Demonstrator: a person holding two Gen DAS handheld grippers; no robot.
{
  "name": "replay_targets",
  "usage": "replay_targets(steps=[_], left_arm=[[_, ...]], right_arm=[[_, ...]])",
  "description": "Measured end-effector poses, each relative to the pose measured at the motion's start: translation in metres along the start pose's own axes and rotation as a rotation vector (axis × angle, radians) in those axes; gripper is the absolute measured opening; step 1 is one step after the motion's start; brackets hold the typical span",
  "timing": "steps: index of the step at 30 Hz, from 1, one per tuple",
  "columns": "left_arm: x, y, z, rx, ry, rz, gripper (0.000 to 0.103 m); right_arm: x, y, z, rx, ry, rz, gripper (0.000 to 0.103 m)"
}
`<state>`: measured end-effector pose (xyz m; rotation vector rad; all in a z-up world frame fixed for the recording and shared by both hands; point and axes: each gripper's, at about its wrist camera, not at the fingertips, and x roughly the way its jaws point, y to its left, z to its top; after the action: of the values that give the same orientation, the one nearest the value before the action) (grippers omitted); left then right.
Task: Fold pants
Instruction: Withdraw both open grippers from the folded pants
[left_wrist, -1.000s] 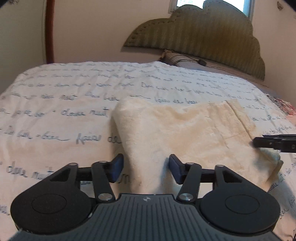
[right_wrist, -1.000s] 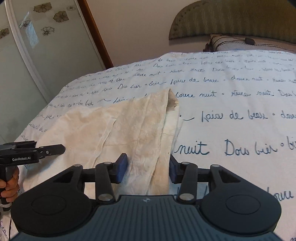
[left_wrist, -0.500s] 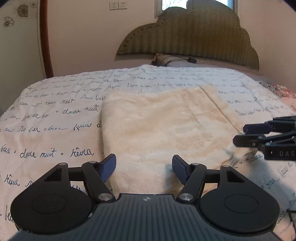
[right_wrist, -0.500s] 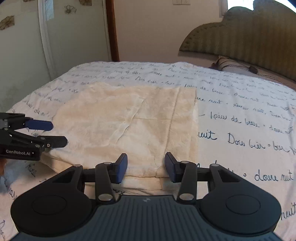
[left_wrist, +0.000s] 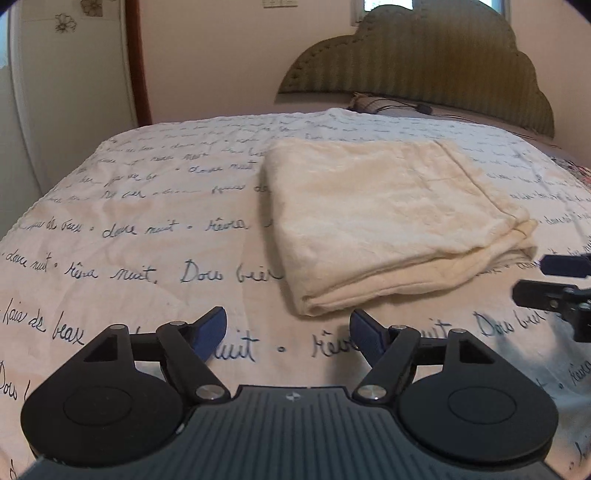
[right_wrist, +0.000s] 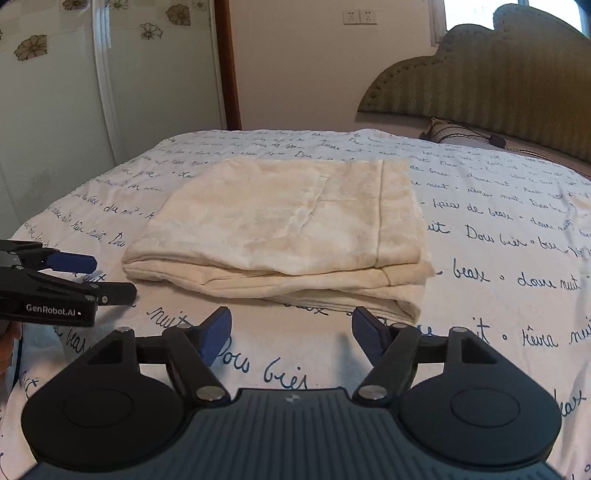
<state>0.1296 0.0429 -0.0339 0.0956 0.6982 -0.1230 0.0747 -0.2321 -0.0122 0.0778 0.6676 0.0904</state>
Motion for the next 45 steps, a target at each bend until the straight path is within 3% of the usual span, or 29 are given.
replay_targets(steps=[4,8,11,12,14,18,23,29,37,45], left_arm=[[0.017,0.002,0.002,0.021,0.023,0.075,0.079],[0.014,0.017,0.004,-0.077,-0.02,0.063,0.08],[0.021,0.021,0.014,-0.088,-0.051,0.115,0.08],[0.027,0.023,0.018,-0.09,-0.028,0.129,0.08],[0.028,0.028,0.022,-0.116,0.009,0.096,0.077],[0.007,0.024,0.013,-0.104,0.007,0.077,0.078],[-0.019,0.015,0.003,-0.095,0.006,0.022,0.08],[-0.036,-0.007,-0.002,-0.061,-0.024,-0.01,0.086],[-0.032,-0.019,-0.013,-0.113,0.013,-0.006,0.089],[-0.034,-0.027,-0.019,-0.092,0.014,0.006,0.092]], right_arm=[[0.003,-0.003,-0.005,0.029,0.005,0.006,0.072],[0.004,-0.002,-0.012,0.037,0.003,0.001,0.072],[0.005,-0.004,-0.016,0.054,0.011,0.016,0.072],[0.006,-0.004,-0.017,0.057,0.018,0.014,0.072],[0.002,-0.003,-0.019,0.056,0.02,0.009,0.072],[-0.012,-0.002,-0.019,0.074,-0.002,0.039,0.074],[-0.019,0.012,-0.017,0.046,0.005,0.055,0.088],[-0.009,0.034,-0.022,0.025,0.074,-0.074,0.096],[-0.018,0.042,-0.026,0.081,0.05,-0.107,0.101],[-0.015,0.041,-0.033,0.117,0.041,-0.142,0.101]])
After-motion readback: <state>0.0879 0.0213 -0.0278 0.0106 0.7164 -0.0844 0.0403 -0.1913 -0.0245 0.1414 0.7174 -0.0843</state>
